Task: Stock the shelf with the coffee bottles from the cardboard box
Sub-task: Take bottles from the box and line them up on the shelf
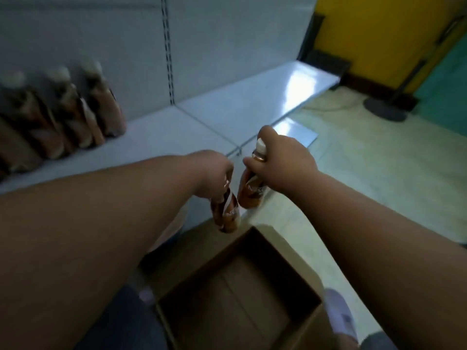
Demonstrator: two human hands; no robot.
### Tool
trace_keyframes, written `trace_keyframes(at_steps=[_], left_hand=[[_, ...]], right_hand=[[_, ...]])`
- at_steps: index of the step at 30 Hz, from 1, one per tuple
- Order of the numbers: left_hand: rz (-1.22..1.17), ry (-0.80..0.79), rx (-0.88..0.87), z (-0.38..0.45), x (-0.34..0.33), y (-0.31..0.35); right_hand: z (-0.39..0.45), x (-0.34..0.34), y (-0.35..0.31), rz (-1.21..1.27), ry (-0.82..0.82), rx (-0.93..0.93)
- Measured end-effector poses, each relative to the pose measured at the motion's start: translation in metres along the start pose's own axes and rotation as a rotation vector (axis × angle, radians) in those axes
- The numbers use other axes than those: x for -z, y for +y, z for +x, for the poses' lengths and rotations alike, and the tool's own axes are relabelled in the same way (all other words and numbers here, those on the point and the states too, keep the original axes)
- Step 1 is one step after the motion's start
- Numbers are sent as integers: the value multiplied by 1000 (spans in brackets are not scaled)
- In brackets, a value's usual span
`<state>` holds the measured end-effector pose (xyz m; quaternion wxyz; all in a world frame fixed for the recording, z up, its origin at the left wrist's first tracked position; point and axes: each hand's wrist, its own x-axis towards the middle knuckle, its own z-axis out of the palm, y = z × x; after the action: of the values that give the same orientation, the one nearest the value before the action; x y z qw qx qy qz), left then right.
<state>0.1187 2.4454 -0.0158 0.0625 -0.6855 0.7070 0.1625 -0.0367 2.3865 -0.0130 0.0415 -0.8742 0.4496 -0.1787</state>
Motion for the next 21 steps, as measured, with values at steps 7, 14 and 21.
trace_keyframes(at_steps=[7,14,21], left_hand=[[103,262,-2,-38,115,-72],[385,360,125,0,138,-138],[422,398,272,42,143,-194]], right_hand=[[82,56,-68,128,266,30],[155,20,-97,274,192,51],[236,-39,-114,338,59,73]])
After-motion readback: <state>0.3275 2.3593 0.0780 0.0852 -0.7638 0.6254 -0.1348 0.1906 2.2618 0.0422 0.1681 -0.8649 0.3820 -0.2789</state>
